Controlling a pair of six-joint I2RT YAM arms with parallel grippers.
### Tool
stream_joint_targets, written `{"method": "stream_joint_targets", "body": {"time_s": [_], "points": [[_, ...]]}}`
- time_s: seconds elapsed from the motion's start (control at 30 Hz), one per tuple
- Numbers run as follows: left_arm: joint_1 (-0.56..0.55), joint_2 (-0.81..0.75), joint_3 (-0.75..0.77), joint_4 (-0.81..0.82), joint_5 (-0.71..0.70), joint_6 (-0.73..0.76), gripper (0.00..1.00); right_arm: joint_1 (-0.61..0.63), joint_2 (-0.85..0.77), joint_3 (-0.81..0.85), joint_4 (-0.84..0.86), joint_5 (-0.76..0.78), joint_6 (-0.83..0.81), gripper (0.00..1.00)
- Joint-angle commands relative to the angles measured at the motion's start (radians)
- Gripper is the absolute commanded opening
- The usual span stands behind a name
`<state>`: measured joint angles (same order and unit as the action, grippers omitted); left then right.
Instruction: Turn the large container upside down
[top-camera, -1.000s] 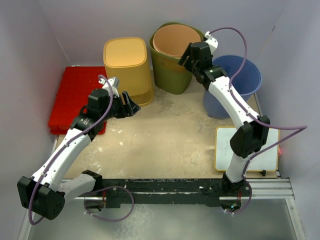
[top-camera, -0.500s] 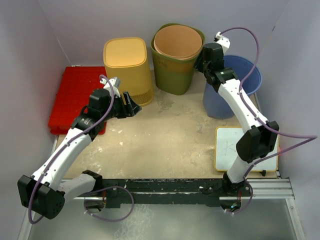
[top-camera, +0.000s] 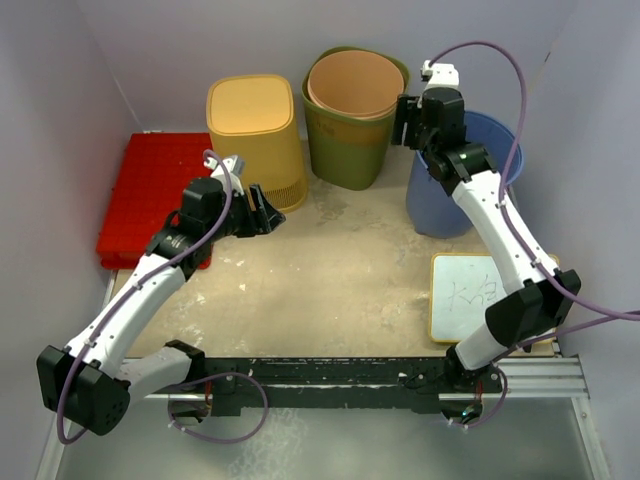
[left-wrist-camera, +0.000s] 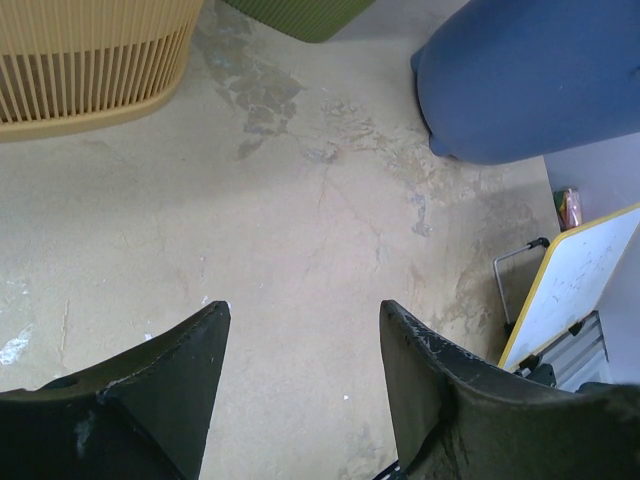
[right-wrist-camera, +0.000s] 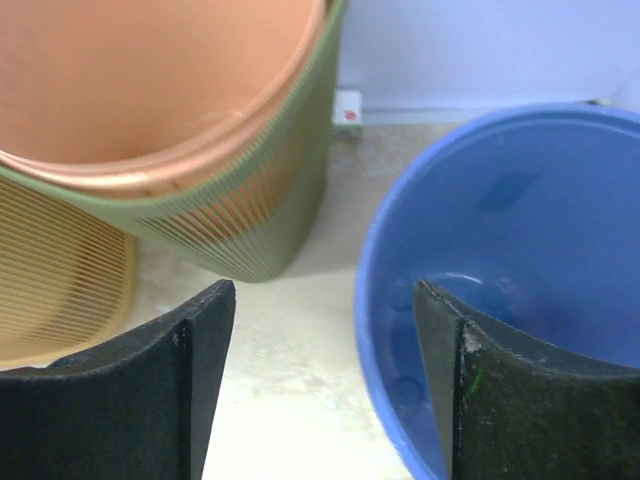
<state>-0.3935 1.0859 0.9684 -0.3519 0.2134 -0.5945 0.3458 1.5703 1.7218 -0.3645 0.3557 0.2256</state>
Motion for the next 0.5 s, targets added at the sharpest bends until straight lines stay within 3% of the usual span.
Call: {"method": "stream_joint_targets", "body": {"time_s": [0.0, 0.2, 0.37, 0.47], "points": [[-0.011, 0.01, 0.019, 0.067, 0.011, -0.016, 0.59, 0.0, -0.008, -0.038, -0.08, 0.091, -0.162, 0.77], [-0.023, 0.024, 0.02, 0.077, 0.01, -0.018, 0.59, -0.001, 0.079, -0.018, -0.182, 0.056, -0.189, 0.73], [-0.023, 0.026, 0.012, 0.077, -0.005, -0.018, 0.59, 0.001, 0.065, -0.017, -0.151, -0.003, -0.199, 0.36], [-0.024, 0.028, 0.003, 0.082, -0.006, -0.028, 0.59, 0.014, 0.051, 0.029, -0.18, -0.012, -0.219, 0.02]]}}
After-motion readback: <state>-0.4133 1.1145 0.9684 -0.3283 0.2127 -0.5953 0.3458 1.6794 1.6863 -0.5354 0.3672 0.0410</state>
